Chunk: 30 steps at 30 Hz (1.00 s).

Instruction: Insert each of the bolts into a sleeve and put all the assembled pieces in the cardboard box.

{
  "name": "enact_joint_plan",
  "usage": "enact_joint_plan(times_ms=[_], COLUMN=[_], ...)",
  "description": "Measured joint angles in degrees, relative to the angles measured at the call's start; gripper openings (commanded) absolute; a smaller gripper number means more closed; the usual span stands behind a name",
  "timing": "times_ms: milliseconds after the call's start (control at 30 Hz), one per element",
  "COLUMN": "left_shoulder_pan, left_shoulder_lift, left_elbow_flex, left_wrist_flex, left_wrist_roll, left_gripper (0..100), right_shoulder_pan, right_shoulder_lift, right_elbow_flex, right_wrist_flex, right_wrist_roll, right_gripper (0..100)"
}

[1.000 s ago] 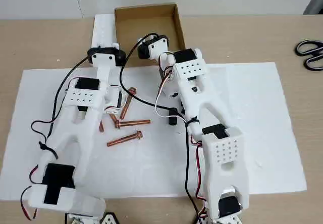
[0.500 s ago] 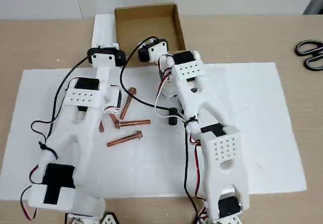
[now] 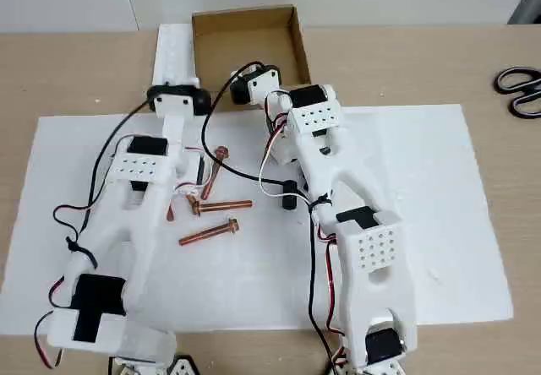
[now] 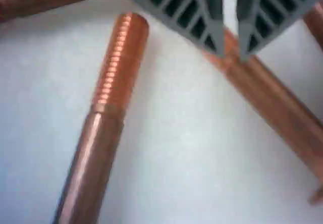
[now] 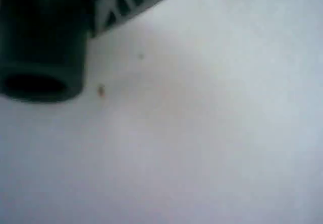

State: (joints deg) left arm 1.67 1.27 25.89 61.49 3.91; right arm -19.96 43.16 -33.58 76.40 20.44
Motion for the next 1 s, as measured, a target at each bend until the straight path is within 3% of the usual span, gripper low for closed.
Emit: enact_joint_plan(times_ms=[200,667,1000], left_shoulder_pan=[0.0,0.0,0.0], left_shoulder_lift=[0.0,0.0,0.0], left_elbow_flex=[0.7,0.7,-3.43], left_wrist_flex=[-0.35,-0.35,0.53], left_wrist_roll=[0.0,0.0,0.0], left_gripper=[1,1,1], right_shoulder_pan=[0.35,0.7,0.79], right_shoulder_lift=[0.0,-0.35,-9.85], right_elbow_flex=[0.0,-0.18,-0.09], right_wrist_flex=[-0.09,-0.09,5.45], right_wrist_roll=[0.09,0.18,0.18], right_gripper=[0.5,0.4,0.4])
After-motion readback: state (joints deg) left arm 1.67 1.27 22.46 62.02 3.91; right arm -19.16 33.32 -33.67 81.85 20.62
